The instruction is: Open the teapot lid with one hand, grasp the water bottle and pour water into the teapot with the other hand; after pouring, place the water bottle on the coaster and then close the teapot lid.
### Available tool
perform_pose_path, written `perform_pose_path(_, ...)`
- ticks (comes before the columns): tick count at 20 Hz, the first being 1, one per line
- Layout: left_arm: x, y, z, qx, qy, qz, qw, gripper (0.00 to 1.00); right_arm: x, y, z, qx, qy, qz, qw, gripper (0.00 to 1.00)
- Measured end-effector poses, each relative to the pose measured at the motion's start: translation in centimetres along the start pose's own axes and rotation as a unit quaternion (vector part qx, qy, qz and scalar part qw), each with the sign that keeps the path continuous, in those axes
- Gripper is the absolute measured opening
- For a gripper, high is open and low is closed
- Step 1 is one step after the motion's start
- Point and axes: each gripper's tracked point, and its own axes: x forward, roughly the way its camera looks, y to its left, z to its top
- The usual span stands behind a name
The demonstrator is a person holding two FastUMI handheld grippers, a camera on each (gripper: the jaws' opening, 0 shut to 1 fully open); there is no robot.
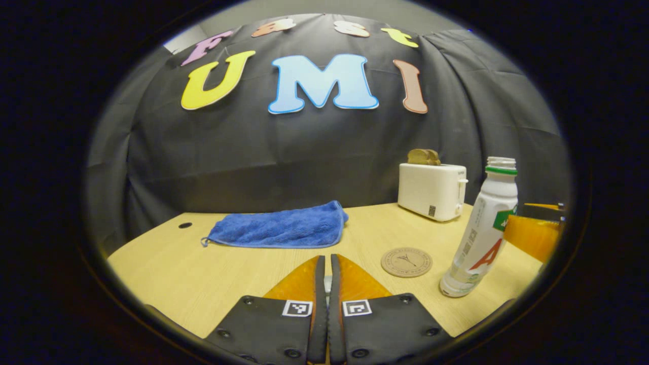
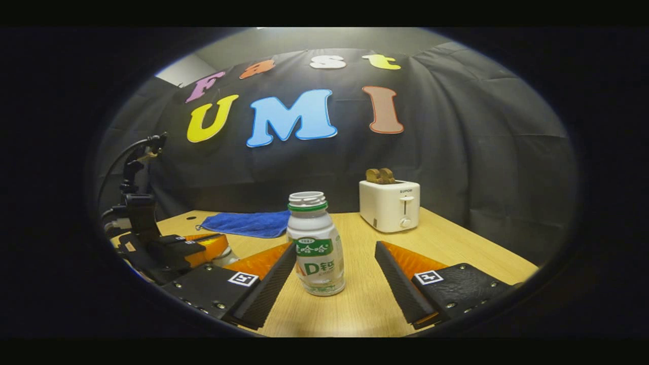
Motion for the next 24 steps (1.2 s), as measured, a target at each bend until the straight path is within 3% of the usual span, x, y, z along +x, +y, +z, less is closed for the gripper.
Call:
perform_pose_path(13, -3.2, 2.2, 3.9, -0.036, -0.036, -0.012, 0.999, 0.08, 3.4, 1.6, -3.0, -0.006, 0.041, 0.029, 0.999, 0.96)
perform_pose_path(17, -4.4, 3.1, 4.4, -0.040, -0.039, -0.012, 0.998, 0.12, 4.2, 2.0, -3.9, -0.003, 0.053, 0.032, 0.998, 0.90)
perform_pose_path(18, -4.7, 3.4, 4.5, -0.042, -0.040, -0.012, 0.998, 0.08, 4.2, 2.0, -4.1, -0.004, 0.058, 0.030, 0.998, 0.90)
perform_pose_path(19, -4.9, 3.6, 4.5, -0.044, -0.040, -0.012, 0.998, 0.08, 4.4, 2.0, -4.3, -0.005, 0.059, 0.030, 0.998, 0.72)
perform_pose_path(20, -5.1, 3.8, 4.5, -0.046, -0.040, -0.012, 0.998, 0.08, 4.5, 2.0, -4.3, -0.007, 0.059, 0.028, 0.998, 0.83)
perform_pose_path(23, -5.5, 4.2, 4.2, -0.052, -0.038, -0.013, 0.998, 0.12, 4.4, 2.0, -4.3, -0.018, 0.061, 0.025, 0.998, 0.81)
perform_pose_path(24, -5.5, 4.4, 4.2, -0.053, -0.038, -0.012, 0.998, 0.08, 4.5, 1.9, -4.3, -0.019, 0.061, 0.025, 0.998, 0.81)
